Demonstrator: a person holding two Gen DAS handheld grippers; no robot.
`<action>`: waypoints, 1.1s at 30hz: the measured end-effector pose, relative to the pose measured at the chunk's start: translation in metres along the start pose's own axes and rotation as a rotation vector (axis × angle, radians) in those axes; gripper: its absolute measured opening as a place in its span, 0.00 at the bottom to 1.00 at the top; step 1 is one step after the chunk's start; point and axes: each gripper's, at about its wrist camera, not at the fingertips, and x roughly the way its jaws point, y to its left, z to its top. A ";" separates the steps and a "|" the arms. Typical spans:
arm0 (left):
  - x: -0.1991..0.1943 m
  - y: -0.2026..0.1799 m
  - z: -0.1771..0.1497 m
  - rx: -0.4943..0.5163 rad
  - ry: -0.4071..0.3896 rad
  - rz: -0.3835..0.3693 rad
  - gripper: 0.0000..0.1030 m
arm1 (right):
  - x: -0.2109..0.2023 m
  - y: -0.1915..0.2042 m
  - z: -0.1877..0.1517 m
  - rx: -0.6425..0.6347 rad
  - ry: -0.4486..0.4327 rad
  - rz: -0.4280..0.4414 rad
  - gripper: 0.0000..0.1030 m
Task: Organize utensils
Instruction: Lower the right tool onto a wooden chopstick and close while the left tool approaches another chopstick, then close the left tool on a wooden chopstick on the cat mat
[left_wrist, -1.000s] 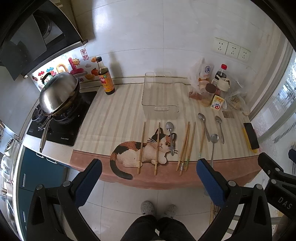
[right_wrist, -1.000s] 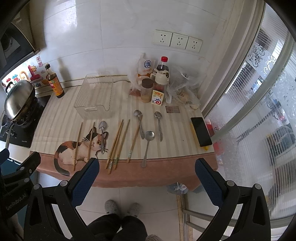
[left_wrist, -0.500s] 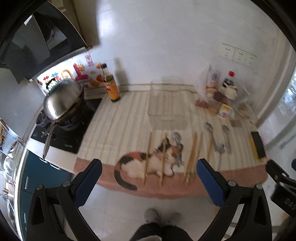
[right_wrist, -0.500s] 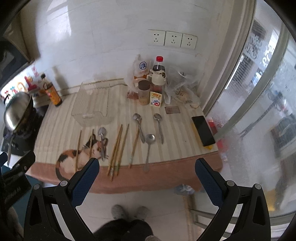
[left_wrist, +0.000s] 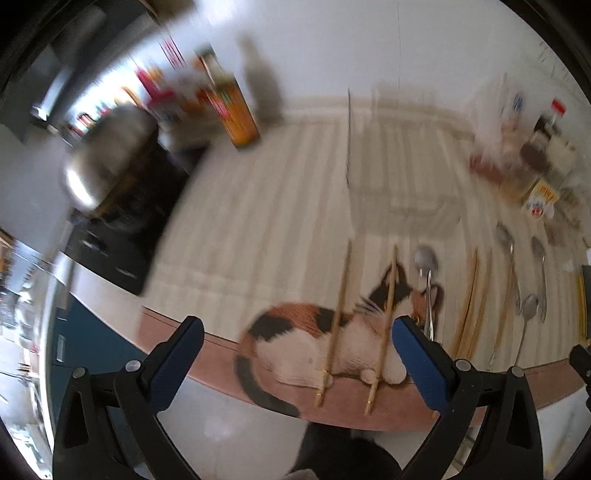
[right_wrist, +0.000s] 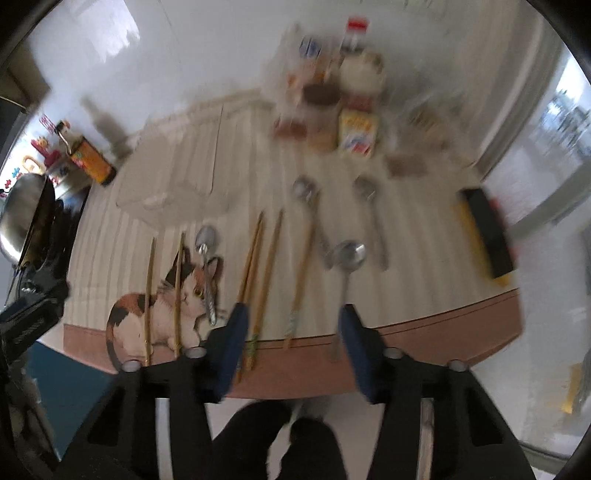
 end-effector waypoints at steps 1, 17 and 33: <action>0.016 -0.001 0.002 0.002 0.043 -0.024 0.98 | 0.011 0.000 0.002 0.004 0.020 0.009 0.40; 0.133 -0.036 -0.012 0.216 0.323 -0.164 0.58 | 0.152 0.028 0.027 0.113 0.257 0.012 0.30; 0.152 -0.053 -0.012 0.191 0.349 -0.196 0.50 | 0.198 0.051 0.014 -0.013 0.362 -0.154 0.07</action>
